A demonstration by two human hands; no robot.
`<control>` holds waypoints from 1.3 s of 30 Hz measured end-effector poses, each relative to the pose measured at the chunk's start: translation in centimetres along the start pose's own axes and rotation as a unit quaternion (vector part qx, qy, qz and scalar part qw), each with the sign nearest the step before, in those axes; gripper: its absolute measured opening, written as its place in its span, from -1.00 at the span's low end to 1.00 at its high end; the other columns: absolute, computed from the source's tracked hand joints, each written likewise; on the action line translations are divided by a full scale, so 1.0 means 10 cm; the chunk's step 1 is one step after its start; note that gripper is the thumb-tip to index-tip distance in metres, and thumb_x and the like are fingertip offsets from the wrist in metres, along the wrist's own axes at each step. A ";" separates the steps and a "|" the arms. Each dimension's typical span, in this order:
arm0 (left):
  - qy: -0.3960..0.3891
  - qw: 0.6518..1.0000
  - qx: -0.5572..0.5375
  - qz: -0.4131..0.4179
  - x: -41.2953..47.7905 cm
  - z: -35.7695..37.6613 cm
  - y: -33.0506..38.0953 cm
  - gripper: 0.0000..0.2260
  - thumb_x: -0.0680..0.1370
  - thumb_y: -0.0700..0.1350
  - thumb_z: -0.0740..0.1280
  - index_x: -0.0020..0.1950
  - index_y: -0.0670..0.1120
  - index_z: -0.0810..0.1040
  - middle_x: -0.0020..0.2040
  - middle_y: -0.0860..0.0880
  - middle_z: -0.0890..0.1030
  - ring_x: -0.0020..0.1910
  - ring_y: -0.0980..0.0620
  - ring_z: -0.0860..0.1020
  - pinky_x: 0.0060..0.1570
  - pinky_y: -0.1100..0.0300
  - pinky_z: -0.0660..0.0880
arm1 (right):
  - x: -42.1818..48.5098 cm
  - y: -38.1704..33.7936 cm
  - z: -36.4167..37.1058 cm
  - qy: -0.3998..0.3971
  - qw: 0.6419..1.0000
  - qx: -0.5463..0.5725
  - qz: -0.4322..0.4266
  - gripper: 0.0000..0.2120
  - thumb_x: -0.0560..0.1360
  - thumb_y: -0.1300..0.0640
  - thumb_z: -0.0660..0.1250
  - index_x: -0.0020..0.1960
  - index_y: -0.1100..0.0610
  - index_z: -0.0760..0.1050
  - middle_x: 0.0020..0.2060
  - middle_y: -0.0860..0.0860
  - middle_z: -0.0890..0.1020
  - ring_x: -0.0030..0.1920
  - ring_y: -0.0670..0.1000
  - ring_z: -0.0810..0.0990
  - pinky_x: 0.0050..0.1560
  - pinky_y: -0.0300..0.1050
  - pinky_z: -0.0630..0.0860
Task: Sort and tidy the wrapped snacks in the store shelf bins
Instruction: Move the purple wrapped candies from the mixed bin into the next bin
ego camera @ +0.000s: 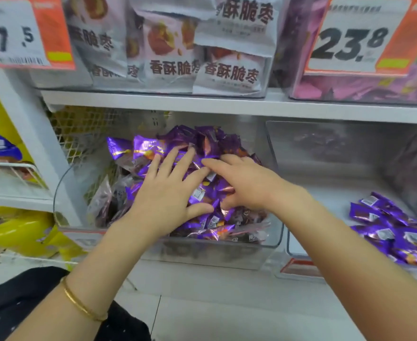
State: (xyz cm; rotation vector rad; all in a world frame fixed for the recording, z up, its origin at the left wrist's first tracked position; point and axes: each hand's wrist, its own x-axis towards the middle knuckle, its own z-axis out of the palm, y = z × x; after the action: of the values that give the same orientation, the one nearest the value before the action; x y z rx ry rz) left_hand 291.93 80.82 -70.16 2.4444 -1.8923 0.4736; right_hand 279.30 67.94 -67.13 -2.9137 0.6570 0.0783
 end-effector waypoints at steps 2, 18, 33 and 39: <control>0.008 1.000 0.000 0.004 0.10 -0.04 -0.05 -0.33 0.36 0.34 0.07 0.28 -0.04 0.51 0.31 -0.22 0.48 0.26 -0.31 0.46 0.21 -0.29 0.33 | 0.06 0.04 -0.04 0.036 0.999 -0.004 0.006 -0.14 0.37 0.01 0.46 0.50 -0.15 0.01 0.32 0.06 0.33 0.30 0.16 0.35 0.22 0.09 0.42; -0.026 0.995 -0.098 0.023 0.04 -0.09 -0.11 -0.15 0.30 0.26 0.43 0.49 -0.01 0.23 0.50 -0.16 0.18 0.47 -0.22 0.17 0.43 -0.12 0.09 | -0.21 0.08 -0.19 0.063 0.997 0.040 0.002 -0.39 0.32 0.07 0.50 0.29 0.10 0.35 0.17 0.05 0.42 0.17 0.07 0.44 0.15 -0.09 0.39; 0.034 0.994 0.004 0.107 0.27 -0.13 0.32 -0.46 0.28 0.43 0.15 -0.12 0.03 0.62 -0.33 0.05 0.59 -0.24 -0.06 0.49 -0.23 0.13 0.19 | -0.30 0.21 -0.24 0.174 0.978 0.112 -0.008 -0.59 0.30 0.32 0.40 0.08 0.07 0.39 -0.19 -0.12 0.30 -0.20 -0.05 0.42 -0.13 -0.17 0.38; -0.027 0.994 -0.094 0.057 0.25 -0.24 0.29 -0.68 0.42 0.22 0.31 0.05 0.06 0.46 -0.24 0.11 0.46 0.05 -0.01 0.35 0.06 0.10 0.24 | -0.39 0.29 -0.17 0.209 0.962 0.173 -0.032 -0.59 0.27 0.33 0.45 -0.06 0.00 0.36 -0.22 -0.14 0.43 -0.20 -0.04 0.41 -0.13 -0.17 0.36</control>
State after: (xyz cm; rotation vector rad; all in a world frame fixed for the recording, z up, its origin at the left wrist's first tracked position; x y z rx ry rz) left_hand 289.22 78.14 -67.77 2.2624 -2.0032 0.2198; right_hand 274.54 66.75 -65.47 -2.6154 0.5612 -0.6115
